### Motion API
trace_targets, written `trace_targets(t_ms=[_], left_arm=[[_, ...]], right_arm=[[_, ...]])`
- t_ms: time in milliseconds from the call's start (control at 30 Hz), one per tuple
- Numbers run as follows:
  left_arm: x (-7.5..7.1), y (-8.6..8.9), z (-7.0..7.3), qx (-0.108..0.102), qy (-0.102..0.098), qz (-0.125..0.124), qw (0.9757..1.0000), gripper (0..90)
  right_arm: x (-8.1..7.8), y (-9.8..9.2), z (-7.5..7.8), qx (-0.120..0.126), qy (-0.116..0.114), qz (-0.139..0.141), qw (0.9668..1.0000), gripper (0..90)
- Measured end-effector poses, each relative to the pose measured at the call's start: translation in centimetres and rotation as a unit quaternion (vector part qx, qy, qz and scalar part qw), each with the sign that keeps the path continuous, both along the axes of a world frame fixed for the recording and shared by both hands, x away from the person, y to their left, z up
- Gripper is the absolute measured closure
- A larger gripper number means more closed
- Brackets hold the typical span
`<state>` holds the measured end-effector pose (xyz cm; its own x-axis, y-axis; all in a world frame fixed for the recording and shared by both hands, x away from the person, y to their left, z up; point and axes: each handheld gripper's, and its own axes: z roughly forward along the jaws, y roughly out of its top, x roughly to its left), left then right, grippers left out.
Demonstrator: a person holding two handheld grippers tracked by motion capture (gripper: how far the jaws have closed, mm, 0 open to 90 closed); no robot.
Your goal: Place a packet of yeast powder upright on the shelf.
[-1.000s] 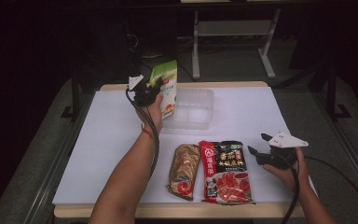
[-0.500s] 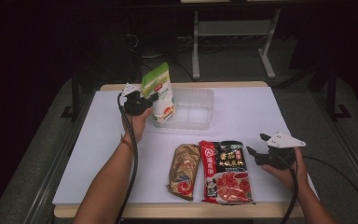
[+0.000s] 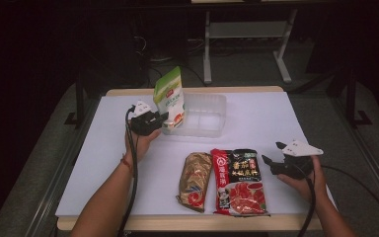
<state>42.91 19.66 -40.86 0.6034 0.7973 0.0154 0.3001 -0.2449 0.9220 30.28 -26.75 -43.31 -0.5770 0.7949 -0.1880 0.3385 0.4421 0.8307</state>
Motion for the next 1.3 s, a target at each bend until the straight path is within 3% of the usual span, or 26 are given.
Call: trace_targets(t_ms=[133, 333, 467, 533, 633, 667, 733, 833, 867, 933, 967, 1300], left_arm=[[-0.5, 0.2, 0.1, 0.009, -0.01, -0.007, 0.9999, 69.8], [-1.2, 1.3, -0.1, 0.006, -0.006, -0.015, 0.9998, 74.2], [-2.2, 1.9, 0.0, 0.015, -0.007, -0.034, 0.9993, 75.4], [-3.5, 2.4, 0.4, 0.021, -0.018, -0.046, 0.9985, 74.1], [-4.4, 2.6, 0.7, 0.032, -0.024, -0.053, 0.9978, 71.4], [-5.3, 2.9, 1.0, 0.049, -0.029, -0.062, 0.9964, 67.1], [-5.9, 3.0, 1.0, 0.054, -0.031, -0.066, 0.9959, 63.3], [-7.4, 3.5, 0.9, 0.071, -0.03, -0.089, 0.9931, 59.5], [-7.9, 3.8, 0.8, 0.076, -0.03, -0.094, 0.9922, 54.1], [-8.8, 4.3, 0.7, 0.083, -0.024, -0.109, 0.9903, 52.1], [-9.6, 5.0, 0.5, 0.075, -0.012, -0.122, 0.9897, 48.3], [-12.8, 7.6, -0.9, 0.065, 0.025, -0.125, 0.9897, 34.1]], right_arm=[[0.0, 0.1, 0.0, -0.001, 0.001, 0.001, 1.0, 30.4], [0.0, 0.1, -0.1, -0.003, 0.003, -0.001, 1.0, 30.4], [0.0, 0.0, 0.0, -0.002, 0.001, -0.001, 1.0, 30.6], [0.0, 0.0, 0.0, -0.002, 0.002, -0.002, 1.0, 30.6], [0.0, 0.1, 0.0, -0.003, 0.003, -0.002, 1.0, 30.6], [0.0, 0.1, 0.0, -0.003, 0.004, -0.001, 1.0, 30.6], [0.0, 0.1, 0.0, -0.002, 0.004, -0.001, 1.0, 30.6], [0.1, 0.2, 0.1, 0.002, 0.005, -0.001, 1.0, 30.6], [0.4, 0.2, 0.0, 0.002, 0.007, -0.001, 1.0, 30.6], [0.5, 0.3, 0.0, 0.004, 0.01, -0.001, 0.9999, 30.6], [0.7, 0.4, -0.1, 0.003, 0.013, 0.0, 0.9999, 30.7], [0.3, 0.9, 0.2, 0.001, 0.008, 0.005, 1.0, 30.8]])
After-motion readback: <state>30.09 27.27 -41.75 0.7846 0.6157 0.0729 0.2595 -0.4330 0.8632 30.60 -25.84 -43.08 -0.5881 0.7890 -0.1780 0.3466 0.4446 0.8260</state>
